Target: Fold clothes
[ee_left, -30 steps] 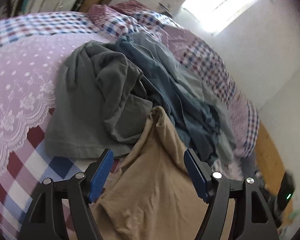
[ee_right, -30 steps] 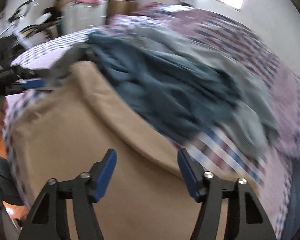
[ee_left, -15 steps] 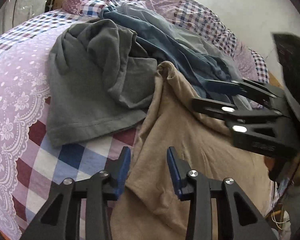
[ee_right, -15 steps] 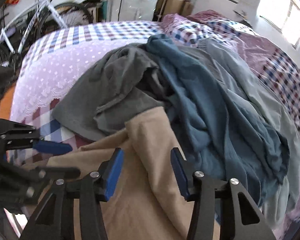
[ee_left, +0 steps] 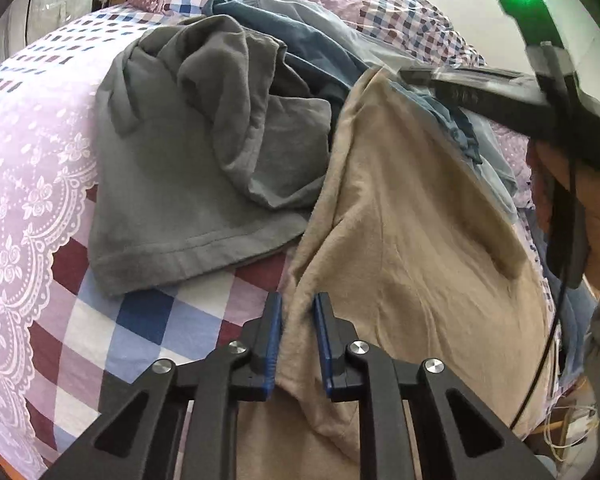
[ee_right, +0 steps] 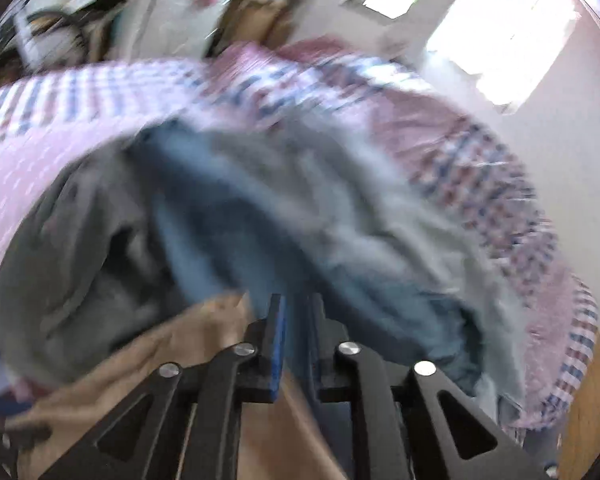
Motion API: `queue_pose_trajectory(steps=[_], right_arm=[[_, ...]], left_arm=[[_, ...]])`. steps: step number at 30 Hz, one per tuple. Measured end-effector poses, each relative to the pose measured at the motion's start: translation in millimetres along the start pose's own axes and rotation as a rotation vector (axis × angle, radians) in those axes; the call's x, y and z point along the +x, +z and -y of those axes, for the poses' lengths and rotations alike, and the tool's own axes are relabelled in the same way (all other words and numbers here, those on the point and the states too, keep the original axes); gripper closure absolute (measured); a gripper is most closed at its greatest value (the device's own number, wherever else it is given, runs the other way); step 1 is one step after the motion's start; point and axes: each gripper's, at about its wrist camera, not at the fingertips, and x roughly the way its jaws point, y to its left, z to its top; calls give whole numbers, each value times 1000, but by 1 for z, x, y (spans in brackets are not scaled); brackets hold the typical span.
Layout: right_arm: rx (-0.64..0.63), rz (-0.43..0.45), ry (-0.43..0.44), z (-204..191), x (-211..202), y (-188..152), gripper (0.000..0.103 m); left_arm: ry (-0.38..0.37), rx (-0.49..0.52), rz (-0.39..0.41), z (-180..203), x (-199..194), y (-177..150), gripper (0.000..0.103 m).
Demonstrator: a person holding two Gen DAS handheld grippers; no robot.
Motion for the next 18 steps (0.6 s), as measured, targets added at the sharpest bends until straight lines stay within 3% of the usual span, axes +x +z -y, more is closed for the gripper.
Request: queue_pose_trajectory(steps=[1, 2, 8, 18], right_arm=[[19, 20, 6, 3, -5, 0, 47], [25, 28, 13, 4, -12, -4, 41], [83, 30, 64, 17, -62, -51, 38], [348, -73, 115, 15, -146, -215, 35]], left_arm=[[0, -2, -1, -1, 0, 0, 86], [2, 1, -1, -1, -1, 0, 86], [9, -4, 0, -3, -3, -3, 86], [8, -66, 83, 3, -20, -3, 75]])
